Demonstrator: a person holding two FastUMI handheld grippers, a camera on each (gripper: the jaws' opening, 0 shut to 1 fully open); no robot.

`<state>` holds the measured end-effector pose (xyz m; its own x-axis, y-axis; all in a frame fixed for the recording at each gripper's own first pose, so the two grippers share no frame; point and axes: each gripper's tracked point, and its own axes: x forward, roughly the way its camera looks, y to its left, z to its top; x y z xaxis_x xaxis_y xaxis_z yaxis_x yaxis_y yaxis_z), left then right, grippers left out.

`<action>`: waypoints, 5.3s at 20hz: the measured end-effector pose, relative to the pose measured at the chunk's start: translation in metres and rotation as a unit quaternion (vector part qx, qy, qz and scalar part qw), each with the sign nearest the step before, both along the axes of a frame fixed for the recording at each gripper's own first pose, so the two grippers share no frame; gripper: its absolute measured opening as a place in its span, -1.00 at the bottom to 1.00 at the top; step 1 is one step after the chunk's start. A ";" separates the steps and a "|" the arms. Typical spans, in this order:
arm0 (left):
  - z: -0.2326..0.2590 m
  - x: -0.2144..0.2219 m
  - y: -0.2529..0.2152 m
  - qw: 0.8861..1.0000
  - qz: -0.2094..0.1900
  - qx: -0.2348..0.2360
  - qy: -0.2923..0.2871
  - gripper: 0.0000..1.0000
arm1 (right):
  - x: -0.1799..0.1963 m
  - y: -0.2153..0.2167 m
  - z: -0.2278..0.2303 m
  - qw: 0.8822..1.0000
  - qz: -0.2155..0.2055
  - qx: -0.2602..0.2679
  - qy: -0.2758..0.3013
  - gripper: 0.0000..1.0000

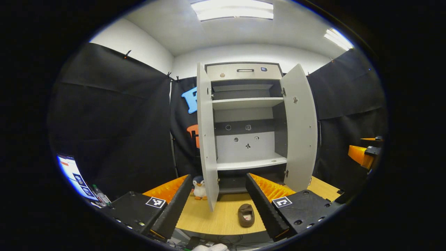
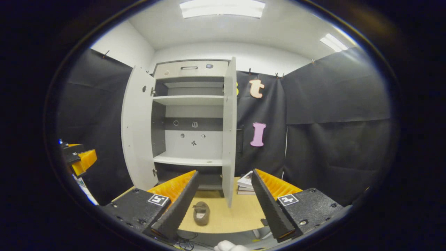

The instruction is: Grab one shoe with the right hand and put it into the shoe cabinet, grab the other shoe with the left hand and put it into the shoe cabinet; then close the right door with the right hand and the left door with the left hand.

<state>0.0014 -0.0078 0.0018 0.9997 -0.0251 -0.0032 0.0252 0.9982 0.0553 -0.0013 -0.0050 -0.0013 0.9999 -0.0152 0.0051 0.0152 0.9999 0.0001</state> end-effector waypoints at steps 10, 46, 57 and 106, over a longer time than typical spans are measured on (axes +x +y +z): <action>-0.002 0.004 -0.001 1.000 -0.009 -0.002 0.004 0.90 | 0.004 0.004 -0.002 1.000 0.005 -0.002 0.003 0.97; -0.039 0.052 0.017 0.994 0.096 -0.016 0.057 0.90 | 0.236 0.147 -0.396 0.928 0.152 -0.045 0.339 0.95; -0.046 0.072 0.022 0.984 0.156 -0.004 0.082 0.90 | 0.316 0.155 -0.462 0.909 0.116 0.010 0.399 0.58; -0.083 0.103 0.087 0.992 0.091 -0.048 0.078 0.93 | 0.664 0.212 -0.124 0.962 0.045 -0.022 0.269 -0.87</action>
<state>0.1046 0.0793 -0.0813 0.9751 0.1481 -0.1649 -0.1551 0.9874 -0.0309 0.6626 0.2067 -0.1256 0.8548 0.0604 -0.5155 -0.0857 0.9960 -0.0254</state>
